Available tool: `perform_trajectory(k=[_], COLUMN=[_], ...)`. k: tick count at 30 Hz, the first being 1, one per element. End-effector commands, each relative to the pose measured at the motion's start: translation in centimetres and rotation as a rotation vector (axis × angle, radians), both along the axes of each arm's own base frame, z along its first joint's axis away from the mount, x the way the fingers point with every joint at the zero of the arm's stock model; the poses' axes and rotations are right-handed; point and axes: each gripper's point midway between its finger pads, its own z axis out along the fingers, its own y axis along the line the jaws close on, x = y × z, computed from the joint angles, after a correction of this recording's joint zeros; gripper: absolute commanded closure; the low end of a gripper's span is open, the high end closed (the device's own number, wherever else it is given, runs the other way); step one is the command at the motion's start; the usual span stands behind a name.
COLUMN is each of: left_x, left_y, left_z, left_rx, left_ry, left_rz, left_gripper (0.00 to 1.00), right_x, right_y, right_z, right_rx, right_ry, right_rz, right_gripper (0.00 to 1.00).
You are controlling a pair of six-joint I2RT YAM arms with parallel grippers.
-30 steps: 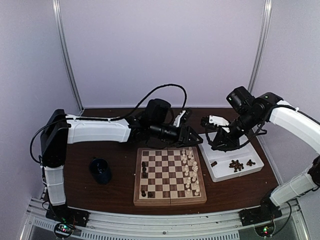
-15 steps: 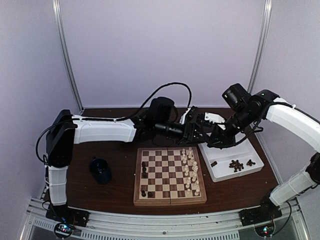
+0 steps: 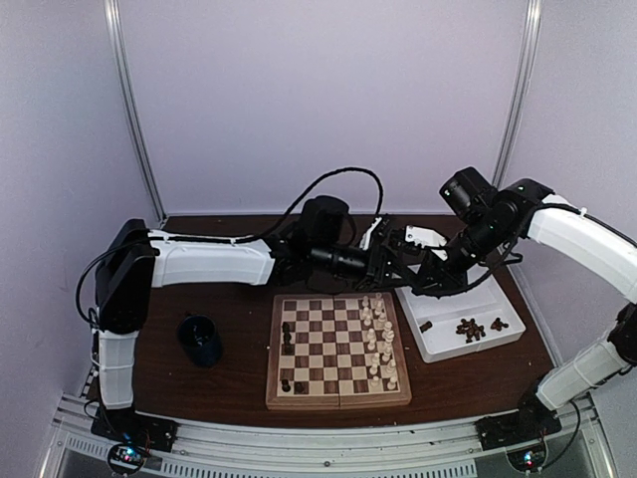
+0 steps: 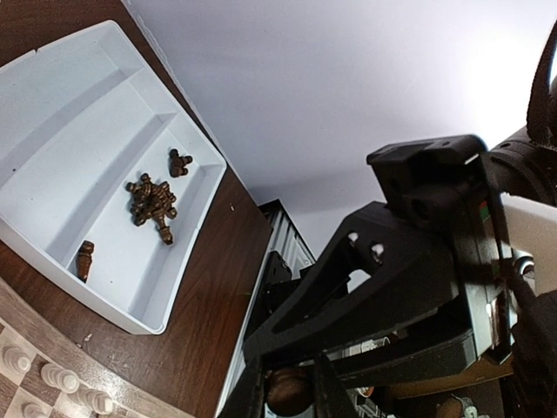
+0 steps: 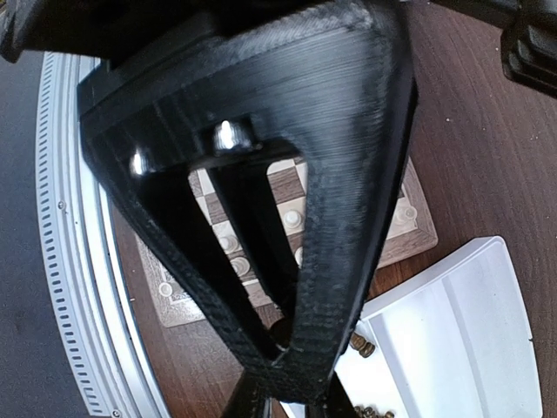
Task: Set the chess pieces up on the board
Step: Pass from the right arm to the left, then pass from the left arm to the right
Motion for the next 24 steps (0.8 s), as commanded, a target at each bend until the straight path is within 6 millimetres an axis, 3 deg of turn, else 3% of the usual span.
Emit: perform_trajectory(k=[1, 4, 8, 12, 18, 24], left_x=[0.5, 1.2, 2.2, 3.6, 4.3, 4.3], left_y=[0.2, 0.8, 1.5, 2.4, 3.1, 3.6], left_z=[1.9, 2.6, 3.2, 3.9, 5.5, 7.7], left_rx=[-0.081, -0.103, -0.131, -0.175, -0.272, -0.382], left_ry=[-0.046, -0.057, -0.071, -0.085, -0.116, -0.156], left_rz=[0.009, 0.035, 0.069, 0.114, 0.141, 0.164], left_gripper=[0.89, 0.90, 0.90, 0.91, 0.92, 0.92], right_x=[0.2, 0.1, 0.0, -0.4, 1.6, 3.9], right_y=[0.0, -0.3, -0.7, -1.2, -2.4, -1.4], right_z=[1.6, 1.6, 1.9, 3.2, 7.0, 7.9], right_rx=[0.018, 0.019, 0.027, 0.112, 0.445, 0.742], right_ry=[-0.045, -0.049, -0.049, -0.006, 0.202, 0.514], right_rz=[-0.025, -0.036, -0.056, -0.081, -0.215, -0.296], right_gripper=[0.88, 0.83, 0.66, 0.56, 0.56, 0.56])
